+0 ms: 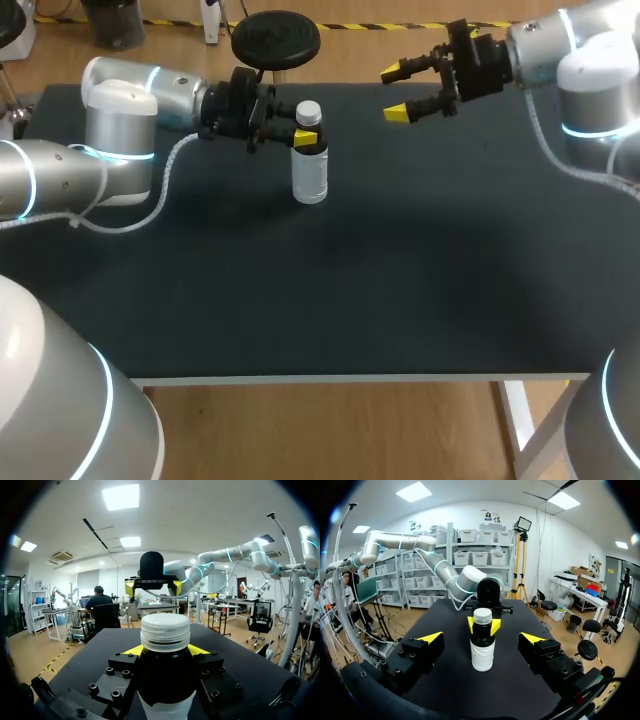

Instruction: Unscrew the bottle cap

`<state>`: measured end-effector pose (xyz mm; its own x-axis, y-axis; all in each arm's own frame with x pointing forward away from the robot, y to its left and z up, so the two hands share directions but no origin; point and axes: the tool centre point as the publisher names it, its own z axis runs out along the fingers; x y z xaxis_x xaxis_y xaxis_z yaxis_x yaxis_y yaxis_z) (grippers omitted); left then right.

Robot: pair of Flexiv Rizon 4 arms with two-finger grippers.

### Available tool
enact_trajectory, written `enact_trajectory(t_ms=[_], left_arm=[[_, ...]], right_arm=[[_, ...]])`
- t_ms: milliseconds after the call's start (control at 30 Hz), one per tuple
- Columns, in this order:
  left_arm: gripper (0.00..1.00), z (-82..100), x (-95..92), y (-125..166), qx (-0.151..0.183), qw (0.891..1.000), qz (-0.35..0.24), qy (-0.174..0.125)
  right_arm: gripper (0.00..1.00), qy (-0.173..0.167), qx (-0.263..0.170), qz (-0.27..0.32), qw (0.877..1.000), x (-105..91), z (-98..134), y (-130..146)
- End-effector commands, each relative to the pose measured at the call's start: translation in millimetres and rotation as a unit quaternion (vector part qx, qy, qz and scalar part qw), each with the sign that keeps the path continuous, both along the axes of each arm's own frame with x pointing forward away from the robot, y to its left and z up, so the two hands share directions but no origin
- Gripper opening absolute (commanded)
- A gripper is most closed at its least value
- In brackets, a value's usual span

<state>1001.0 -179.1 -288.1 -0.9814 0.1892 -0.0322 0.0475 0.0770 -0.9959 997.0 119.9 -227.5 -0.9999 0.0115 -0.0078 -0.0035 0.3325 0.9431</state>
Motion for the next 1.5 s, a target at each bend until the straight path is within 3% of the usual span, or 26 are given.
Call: enact_trajectory(t_ms=[33, 367, 500, 700, 1500], left_arm=[[0.0, -1.4, 1.9, -0.1, -0.001, 1.0, -0.003, 0.0], [0.0, -1.4, 1.9, -0.1, -0.001, 1.0, -0.003, 0.0], [0.0, -1.4, 1.9, -0.1, -0.001, 1.0, -0.003, 0.0], [0.0, -1.4, 1.9, -0.1, -0.001, 1.0, -0.003, 0.0], [0.0, -1.4, 1.9, -0.1, -0.001, 1.0, -0.003, 0.0]], right_arm=[[1.0, -0.002, -0.001, -0.005, 1.0, -2.8, 1.3, -0.5], [1.0, -0.002, -0.001, -0.005, 1.0, -2.8, 1.3, -0.5], [1.0, 0.028, -0.014, 0.002, 1.0, 2.9, -12.5, 18.3], [1.0, 0.033, 0.0, 0.0, 0.999, 6.4, -24.9, 36.3], [1.0, 0.043, 0.023, 0.033, 0.998, -5.5, -28.6, 91.6]])
